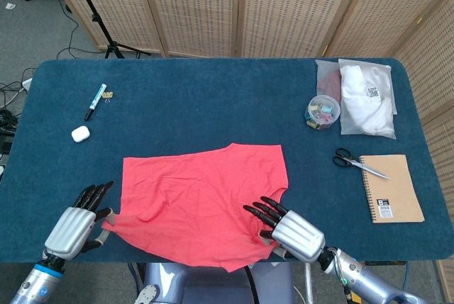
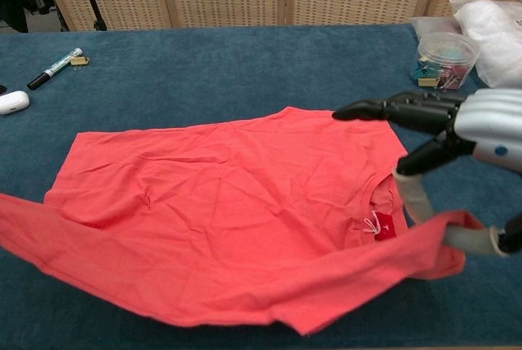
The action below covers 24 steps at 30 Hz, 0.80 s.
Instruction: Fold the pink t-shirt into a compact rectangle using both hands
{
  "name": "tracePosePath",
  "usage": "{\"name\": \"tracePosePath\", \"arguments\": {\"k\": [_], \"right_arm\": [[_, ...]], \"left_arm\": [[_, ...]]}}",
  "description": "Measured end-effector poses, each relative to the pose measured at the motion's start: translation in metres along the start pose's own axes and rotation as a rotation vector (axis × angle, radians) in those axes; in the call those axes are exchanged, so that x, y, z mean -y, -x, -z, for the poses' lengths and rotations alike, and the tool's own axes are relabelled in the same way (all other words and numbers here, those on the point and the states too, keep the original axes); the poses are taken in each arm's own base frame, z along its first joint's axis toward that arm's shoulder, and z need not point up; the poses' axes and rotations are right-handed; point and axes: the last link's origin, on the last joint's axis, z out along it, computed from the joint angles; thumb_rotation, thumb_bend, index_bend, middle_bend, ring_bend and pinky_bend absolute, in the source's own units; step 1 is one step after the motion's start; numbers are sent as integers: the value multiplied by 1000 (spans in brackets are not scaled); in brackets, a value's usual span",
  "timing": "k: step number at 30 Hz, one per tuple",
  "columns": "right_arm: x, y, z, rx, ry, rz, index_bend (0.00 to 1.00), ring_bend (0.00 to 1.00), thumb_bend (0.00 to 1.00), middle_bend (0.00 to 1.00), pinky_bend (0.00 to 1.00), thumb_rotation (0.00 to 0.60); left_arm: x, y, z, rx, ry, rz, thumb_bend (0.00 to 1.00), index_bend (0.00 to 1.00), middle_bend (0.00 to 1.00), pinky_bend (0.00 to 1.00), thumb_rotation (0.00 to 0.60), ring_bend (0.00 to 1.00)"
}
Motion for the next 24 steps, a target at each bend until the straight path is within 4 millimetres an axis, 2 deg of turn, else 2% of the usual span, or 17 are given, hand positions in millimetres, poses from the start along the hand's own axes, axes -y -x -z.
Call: {"name": "tracePosePath", "arguments": {"k": [7, 13, 24], "right_arm": [[-29, -19, -26, -33, 126, -60, 653, 0, 490, 0, 0, 600], [-51, -27, -48, -26, 213, -96, 653, 0, 492, 0, 0, 600], [-90, -21, -90, 27, 353, -145, 653, 0, 492, 0, 0, 600]], "left_arm": [[9, -14, -28, 3, -118, 57, 519, 745, 0, 0, 600, 0], [16, -22, -51, 23, -206, 99, 521, 745, 0, 0, 600, 0], [28, -24, -85, 71, -380, 199, 521, 745, 0, 0, 600, 0]]}}
